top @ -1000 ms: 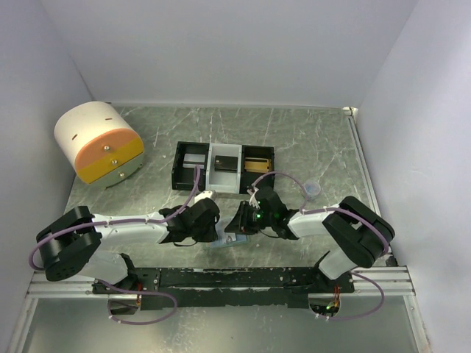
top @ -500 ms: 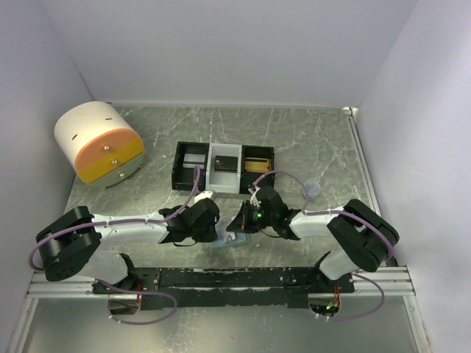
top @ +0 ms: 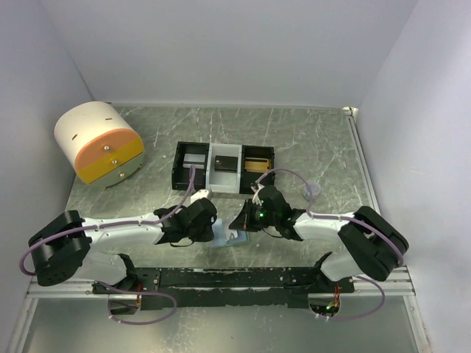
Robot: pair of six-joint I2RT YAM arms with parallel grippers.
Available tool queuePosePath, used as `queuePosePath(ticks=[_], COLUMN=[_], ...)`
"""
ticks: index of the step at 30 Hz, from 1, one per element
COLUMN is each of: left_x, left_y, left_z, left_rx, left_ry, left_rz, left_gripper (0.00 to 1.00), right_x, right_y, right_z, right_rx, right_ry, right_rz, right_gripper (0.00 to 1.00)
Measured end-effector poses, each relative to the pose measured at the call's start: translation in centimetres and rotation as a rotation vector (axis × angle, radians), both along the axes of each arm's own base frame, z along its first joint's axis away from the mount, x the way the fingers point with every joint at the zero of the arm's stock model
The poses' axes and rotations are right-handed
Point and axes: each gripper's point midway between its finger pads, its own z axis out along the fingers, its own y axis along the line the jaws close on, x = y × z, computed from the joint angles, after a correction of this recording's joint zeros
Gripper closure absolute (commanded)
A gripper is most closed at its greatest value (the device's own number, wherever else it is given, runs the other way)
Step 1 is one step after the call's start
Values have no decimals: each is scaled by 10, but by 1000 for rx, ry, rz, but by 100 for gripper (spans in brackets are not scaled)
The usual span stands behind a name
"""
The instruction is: Take the credit cards out of the card holder
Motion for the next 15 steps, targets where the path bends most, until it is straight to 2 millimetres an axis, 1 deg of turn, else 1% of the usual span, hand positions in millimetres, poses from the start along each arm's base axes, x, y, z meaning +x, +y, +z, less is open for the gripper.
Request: queuePosePath(ticks=[2, 7, 12, 15], left_x=[1, 3, 6, 8], left_y=[4, 10, 10, 12], left_z=[2, 9, 22, 30], left_rx=[10, 38, 21, 16], left_ry=[-9, -27, -61, -84], left_rz=[6, 5, -2, -3], left_gripper=[80, 65, 43, 33], right_x=[2, 8, 12, 14], right_y=[-2, -3, -7, -9], right_z=[6, 23, 35, 44], right_rx=[-1, 3, -3, 1], right_ry=[-27, -111, -174, -215], right_rz=[-4, 5, 2, 1], right_gripper=[100, 100, 100, 100])
